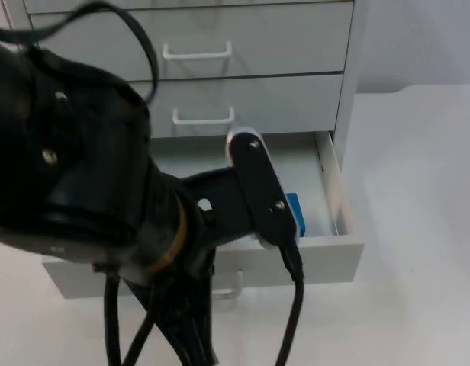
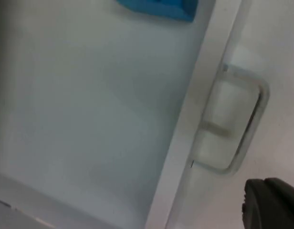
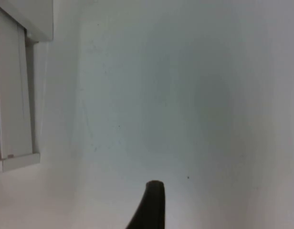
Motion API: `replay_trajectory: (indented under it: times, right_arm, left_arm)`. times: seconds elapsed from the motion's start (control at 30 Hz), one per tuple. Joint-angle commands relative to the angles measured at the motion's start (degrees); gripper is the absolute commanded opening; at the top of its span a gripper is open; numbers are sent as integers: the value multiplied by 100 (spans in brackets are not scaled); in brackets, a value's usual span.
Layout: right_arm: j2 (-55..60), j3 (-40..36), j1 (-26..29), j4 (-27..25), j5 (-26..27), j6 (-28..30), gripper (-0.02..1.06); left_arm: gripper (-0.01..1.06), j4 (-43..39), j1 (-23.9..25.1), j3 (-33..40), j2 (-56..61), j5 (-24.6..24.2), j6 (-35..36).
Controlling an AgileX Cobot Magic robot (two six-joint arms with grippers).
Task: Open the drawer with the left hand, place the block into the drawer with the right hand, then close the drawer with the left hand.
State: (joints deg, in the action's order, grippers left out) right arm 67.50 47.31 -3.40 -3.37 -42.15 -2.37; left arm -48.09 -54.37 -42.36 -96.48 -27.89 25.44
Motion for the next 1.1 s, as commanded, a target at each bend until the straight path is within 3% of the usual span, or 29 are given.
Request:
replay_trajectory:
  times: [0.0,0.27,0.37,0.6,0.8,0.93,1.07]
  right_arm:
    - [-42,-13,32,2,54,51,75]
    - [-42,-13,32,2,91,51,75]
    - [-42,-13,32,2,91,51,75]
    - [-42,-13,32,2,102,51,75]
    - [-42,-13,32,2,133,51,75]
    - [-42,-13,32,2,145,51,75]
    - [-42,-13,32,25,143,51,75]
  left_arm:
    - [0,-291,-61,-27,-118,41,228]
    - [0,-1334,-61,-27,-557,117,725]
    - [0,-2058,-14,-27,-756,117,1478]
    - [0,-3060,67,-27,-1036,113,2255]
    - [0,-3949,428,-27,-1143,136,3275]
    - [0,-4993,517,-27,-1143,-81,4199]
    - [0,-5186,609,-100,-1155,-327,4599]
